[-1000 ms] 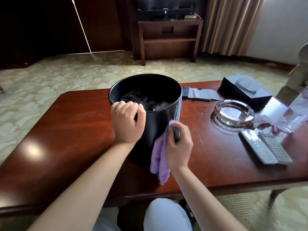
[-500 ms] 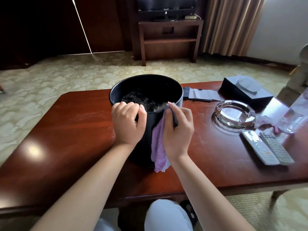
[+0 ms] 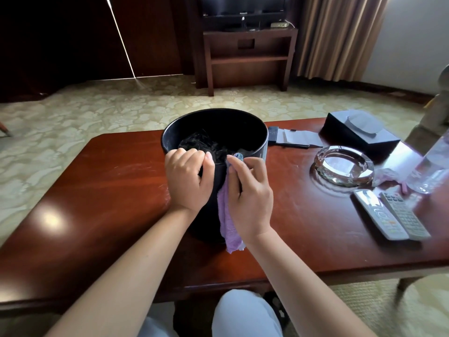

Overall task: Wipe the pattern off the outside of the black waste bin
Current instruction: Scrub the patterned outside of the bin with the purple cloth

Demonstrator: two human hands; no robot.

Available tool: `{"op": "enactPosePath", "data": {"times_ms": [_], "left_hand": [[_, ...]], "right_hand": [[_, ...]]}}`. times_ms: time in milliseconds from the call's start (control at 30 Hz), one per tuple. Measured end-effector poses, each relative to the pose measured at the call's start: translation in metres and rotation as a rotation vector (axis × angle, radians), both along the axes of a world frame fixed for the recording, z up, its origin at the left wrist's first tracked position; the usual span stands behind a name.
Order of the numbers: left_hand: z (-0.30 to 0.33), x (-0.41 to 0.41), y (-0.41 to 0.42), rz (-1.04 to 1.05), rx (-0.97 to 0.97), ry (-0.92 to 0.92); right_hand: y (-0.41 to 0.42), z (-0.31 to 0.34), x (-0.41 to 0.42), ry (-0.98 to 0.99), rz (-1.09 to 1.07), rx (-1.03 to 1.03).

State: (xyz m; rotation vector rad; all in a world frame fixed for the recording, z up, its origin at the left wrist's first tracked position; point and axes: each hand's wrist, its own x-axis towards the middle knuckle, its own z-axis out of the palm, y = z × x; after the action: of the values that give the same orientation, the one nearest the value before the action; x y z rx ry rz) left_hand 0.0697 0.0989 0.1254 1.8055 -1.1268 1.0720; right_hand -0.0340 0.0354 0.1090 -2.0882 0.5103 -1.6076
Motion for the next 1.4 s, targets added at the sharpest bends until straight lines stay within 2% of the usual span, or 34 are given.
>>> {"op": "enactPosePath", "data": {"times_ms": [133, 267, 367, 533, 633, 833, 933, 1067, 1267, 1400], "left_hand": [[0.002, -0.001, 0.001, -0.023, -0.008, -0.001], [0.003, -0.003, 0.001, -0.010, -0.016, -0.011], [0.003, -0.002, 0.001, -0.006, -0.020, 0.001], [0.002, -0.002, 0.001, -0.016, -0.005, -0.011], [0.002, -0.001, 0.002, -0.017, 0.003, -0.002], [0.001, -0.001, 0.002, 0.000, 0.014, 0.000], [0.000, 0.000, 0.001, 0.013, 0.016, 0.008], [-0.002, 0.001, 0.001, 0.025, 0.014, 0.005], [-0.002, 0.001, 0.001, 0.025, 0.005, 0.007], [-0.002, 0.000, 0.000, 0.024, 0.000, 0.002]], "right_hand": [[-0.006, -0.006, -0.001, -0.027, -0.035, 0.022], [-0.008, -0.012, -0.002, 0.006, 0.010, -0.133], [-0.014, -0.013, -0.003, -0.018, -0.003, -0.123], [-0.009, -0.011, 0.002, -0.212, -0.035, 0.124], [-0.006, -0.014, 0.005, -0.259, -0.048, 0.313], [-0.010, -0.045, -0.004, -0.124, -0.072, 0.697], [-0.006, -0.068, -0.008, -0.022, -0.081, 0.771], [-0.005, -0.053, -0.009, -0.044, -0.065, 0.747], [-0.019, 0.015, -0.001, -0.240, -0.034, 0.467], [-0.022, 0.004, 0.001, -0.225, -0.065, 0.510]]}}
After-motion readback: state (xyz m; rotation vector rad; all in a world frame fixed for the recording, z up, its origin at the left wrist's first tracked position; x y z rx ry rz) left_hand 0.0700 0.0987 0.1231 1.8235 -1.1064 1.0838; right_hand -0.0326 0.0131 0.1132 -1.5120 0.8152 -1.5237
